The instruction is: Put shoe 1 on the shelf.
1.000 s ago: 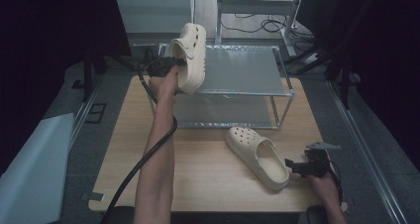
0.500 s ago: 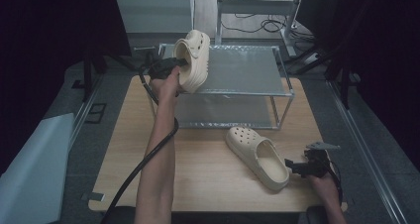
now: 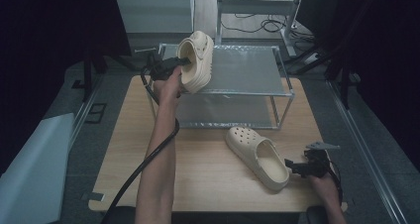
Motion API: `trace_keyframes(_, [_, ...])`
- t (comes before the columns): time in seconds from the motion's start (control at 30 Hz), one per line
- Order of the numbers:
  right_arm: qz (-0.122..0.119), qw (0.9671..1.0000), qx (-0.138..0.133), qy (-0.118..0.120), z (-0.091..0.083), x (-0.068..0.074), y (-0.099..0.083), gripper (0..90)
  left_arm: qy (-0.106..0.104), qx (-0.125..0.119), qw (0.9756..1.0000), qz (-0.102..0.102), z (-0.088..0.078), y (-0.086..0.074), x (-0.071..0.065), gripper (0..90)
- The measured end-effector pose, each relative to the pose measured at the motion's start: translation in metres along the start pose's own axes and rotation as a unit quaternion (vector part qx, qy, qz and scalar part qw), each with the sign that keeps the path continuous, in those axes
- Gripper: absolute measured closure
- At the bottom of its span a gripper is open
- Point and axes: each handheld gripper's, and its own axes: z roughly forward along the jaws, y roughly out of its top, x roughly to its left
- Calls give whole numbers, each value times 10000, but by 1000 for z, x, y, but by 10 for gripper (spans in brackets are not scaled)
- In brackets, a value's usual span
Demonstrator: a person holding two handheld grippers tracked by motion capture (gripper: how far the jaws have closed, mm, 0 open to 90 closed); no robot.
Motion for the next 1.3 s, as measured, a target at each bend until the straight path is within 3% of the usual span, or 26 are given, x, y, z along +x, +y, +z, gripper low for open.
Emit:
trace_keyframes(0.37, [-5, 10000, 9, 8, 0, 0, 0, 49, 6, 7, 9998, 193, 3, -3, -8, 470])
trace_keyframes(0.63, [-19, 10000, -8, 0, -1, 1, 0, 51, -143, 96, 9995, 283, 5, -5, -11, 399])
trace_keyframes(0.83, [-24, 10000, -28, 11, -1, 1, 1, 52, -138, 229, 9982, 542, 7, -7, -17, 382])
trace_keyframes(0.87, [-23, 10000, -33, 9, -1, 1, 1, 52, -68, 227, 9977, 632, 7, -8, -20, 379])
trace_keyframes(1.0, [-19, 10000, -21, 17, -1, 1, 0, 52, -330, 274, 9978, 504, 4, -8, -19, 389])
trace_keyframes(1.03, [-22, 10000, -17, 22, -1, 1, 1, 53, -343, 388, 9970, 574, 3, -8, -19, 375])
trace_keyframes(1.3, [-55, 10000, 3, 34, 0, 2, 1, 55, -315, 504, 9952, 777, -10, -9, -16, 329])
